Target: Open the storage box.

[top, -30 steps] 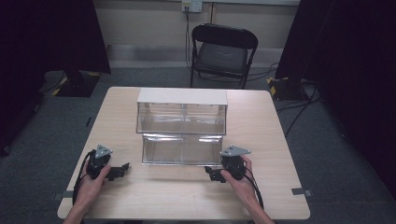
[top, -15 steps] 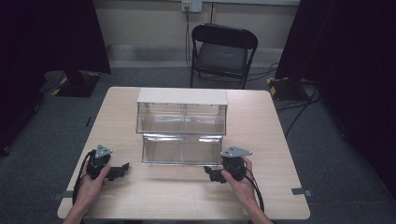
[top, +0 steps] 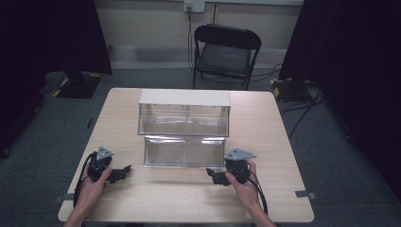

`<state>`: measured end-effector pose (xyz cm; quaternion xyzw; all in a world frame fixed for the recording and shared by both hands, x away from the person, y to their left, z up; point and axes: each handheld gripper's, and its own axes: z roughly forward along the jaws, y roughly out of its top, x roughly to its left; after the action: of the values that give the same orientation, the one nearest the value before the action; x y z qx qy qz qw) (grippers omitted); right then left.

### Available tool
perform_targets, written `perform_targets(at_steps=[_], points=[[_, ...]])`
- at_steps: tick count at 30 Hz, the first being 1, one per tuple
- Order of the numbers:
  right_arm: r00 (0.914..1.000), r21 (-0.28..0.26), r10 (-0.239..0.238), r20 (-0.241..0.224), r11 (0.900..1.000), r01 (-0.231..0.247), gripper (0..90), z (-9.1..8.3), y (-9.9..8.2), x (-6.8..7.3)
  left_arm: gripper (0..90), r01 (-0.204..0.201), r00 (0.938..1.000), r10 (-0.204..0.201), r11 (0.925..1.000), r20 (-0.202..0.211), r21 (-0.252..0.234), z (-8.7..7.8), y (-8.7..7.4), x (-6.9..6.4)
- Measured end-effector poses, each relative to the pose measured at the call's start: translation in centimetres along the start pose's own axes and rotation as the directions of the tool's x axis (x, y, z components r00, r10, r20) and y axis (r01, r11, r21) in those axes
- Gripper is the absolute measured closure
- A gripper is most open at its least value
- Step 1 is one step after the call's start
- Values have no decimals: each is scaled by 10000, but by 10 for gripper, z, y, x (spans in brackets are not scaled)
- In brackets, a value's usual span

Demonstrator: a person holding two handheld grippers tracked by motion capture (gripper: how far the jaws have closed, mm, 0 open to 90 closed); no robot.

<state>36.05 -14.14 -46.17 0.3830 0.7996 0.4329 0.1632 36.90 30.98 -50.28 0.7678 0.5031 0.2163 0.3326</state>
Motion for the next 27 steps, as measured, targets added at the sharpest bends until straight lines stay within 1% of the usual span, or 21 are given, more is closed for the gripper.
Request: perform_targets(at_steps=[6, 7, 8, 10, 20, 27], points=[[10000, 16, -39, 91, 10000, 39, 136, -1, 0, 1, 64, 0, 10000, 0, 10000, 0, 3, 0, 0, 0], [10000, 6, -31, 62, 10000, 31, 136, -1, 0, 1, 64, 0, 10000, 0, 10000, 0, 1, 0, 0, 0], [10000, -38, 12, -97, 10000, -12, 135, -1, 0, 1, 64, 1, 10000, -1, 10000, 1, 2, 0, 0, 0], [9999, -39, -118, 16, 9999, 118, 136, -2, 1, 3, 64, -26, 10000, 26, 10000, -7, 7, 0, 0, 0], [9998, -59, -150, 91, 9999, 150, 137, -2, 1, 3, 64, -6, 10000, 6, 10000, -2, 2, 0, 0, 0], [9999, -23, -73, 122, 10000, 73, 138, -3, 1, 3, 64, -2, 10000, 2, 10000, 0, 2, 0, 0, 0]])
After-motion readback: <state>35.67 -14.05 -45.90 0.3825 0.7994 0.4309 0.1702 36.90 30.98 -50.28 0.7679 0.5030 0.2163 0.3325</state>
